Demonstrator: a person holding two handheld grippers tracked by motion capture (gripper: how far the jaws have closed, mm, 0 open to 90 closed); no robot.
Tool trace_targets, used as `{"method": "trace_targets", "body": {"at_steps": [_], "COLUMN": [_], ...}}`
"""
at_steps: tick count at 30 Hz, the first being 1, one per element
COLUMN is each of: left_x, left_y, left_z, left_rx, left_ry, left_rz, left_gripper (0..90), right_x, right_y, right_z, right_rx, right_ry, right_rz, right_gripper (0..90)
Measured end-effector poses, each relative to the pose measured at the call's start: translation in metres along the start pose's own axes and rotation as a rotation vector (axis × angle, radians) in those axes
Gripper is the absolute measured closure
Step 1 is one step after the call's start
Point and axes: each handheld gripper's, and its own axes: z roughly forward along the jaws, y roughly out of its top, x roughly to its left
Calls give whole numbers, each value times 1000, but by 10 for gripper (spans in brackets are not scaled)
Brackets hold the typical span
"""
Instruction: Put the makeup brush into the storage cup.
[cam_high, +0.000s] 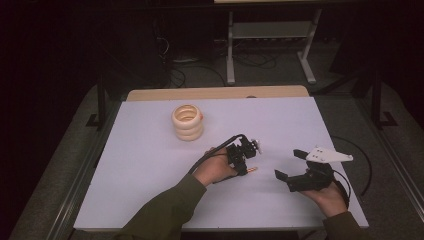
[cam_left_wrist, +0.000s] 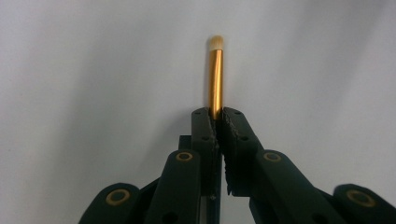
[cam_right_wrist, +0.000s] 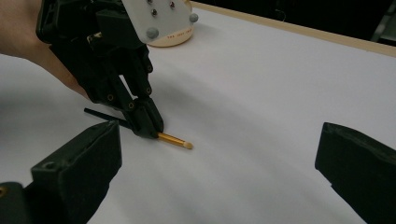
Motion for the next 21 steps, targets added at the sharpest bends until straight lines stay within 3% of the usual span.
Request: {"method": "trace_targets", "body": {"at_steps": [10, 21], "left_x": [4, 9], "left_y": [-1, -6], "left_z": [-3, -20], "left_rx": [-23, -102], "left_ry": [-21, -36], "left_rz": [2, -26], "left_gripper": [841, 844], "right_x": [-1, -1], "right_y": [0, 0], "right_z": [-1, -1], "right_rx": [-6, -7], "right_ry": [-1, -1], "right_rz": [1, 3], "right_gripper": [0, 0]}}
